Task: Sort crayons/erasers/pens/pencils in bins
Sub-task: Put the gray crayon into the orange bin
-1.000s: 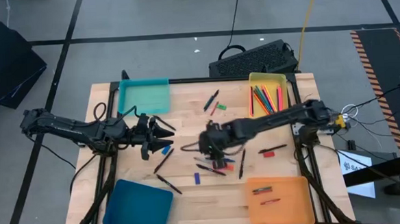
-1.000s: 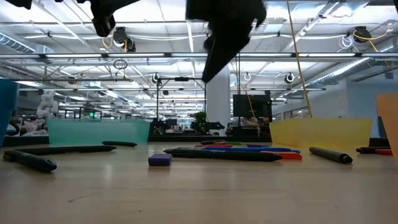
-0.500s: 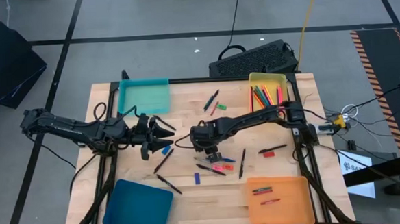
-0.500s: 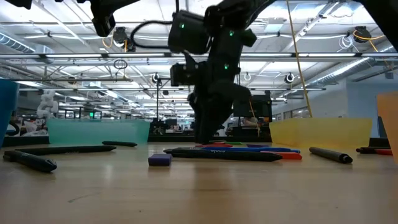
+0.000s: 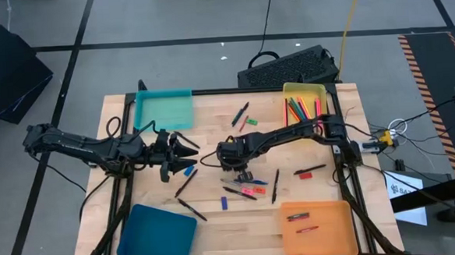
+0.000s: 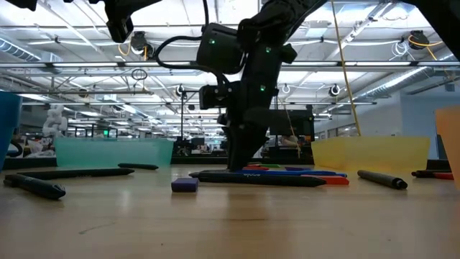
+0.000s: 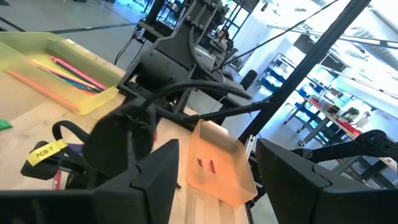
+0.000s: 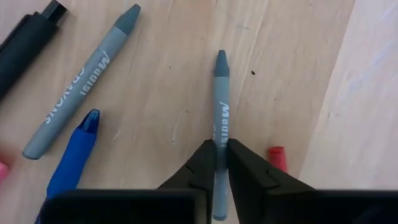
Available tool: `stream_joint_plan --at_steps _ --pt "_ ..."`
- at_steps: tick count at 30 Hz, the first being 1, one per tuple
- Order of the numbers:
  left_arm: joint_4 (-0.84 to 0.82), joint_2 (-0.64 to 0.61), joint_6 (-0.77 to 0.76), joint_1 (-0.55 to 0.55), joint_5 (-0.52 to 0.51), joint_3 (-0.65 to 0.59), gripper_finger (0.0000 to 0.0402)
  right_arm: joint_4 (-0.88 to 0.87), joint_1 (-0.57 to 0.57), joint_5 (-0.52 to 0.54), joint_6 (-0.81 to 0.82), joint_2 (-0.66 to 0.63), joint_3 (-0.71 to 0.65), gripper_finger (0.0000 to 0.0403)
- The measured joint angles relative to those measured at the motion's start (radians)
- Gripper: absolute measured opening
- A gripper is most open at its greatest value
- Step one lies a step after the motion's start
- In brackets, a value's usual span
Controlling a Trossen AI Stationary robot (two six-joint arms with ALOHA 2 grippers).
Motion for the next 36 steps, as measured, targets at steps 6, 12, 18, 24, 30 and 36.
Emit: stream_joint_plan --at_steps 6,12,18,24,30,36 --pt "0.000 0.000 0.000 0.000 0.000 0.000 0.0216 -0.003 0.050 0.034 0.007 -0.023 -0.011 0.0013" --pt "0.000 0.000 0.000 0.000 0.000 0.000 0.0216 -0.056 0.165 0.058 0.097 -0.168 -0.021 0.0027" --pt "0.000 0.000 0.000 0.000 0.000 0.000 0.0216 -0.119 0.366 0.108 0.208 -0.346 -0.017 0.0019" --pt "0.000 0.000 0.000 0.000 0.000 0.000 0.0216 -0.306 0.598 0.155 0.447 -0.439 -0.013 0.0023" --pt "0.000 0.000 0.000 0.000 0.000 0.000 0.0216 -0.410 0.795 0.121 0.737 -0.442 -0.067 0.0022" --pt "0.000 0.000 0.000 0.000 0.000 0.000 0.0216 -0.309 0.897 0.067 1.022 -0.440 -0.236 0.0032"
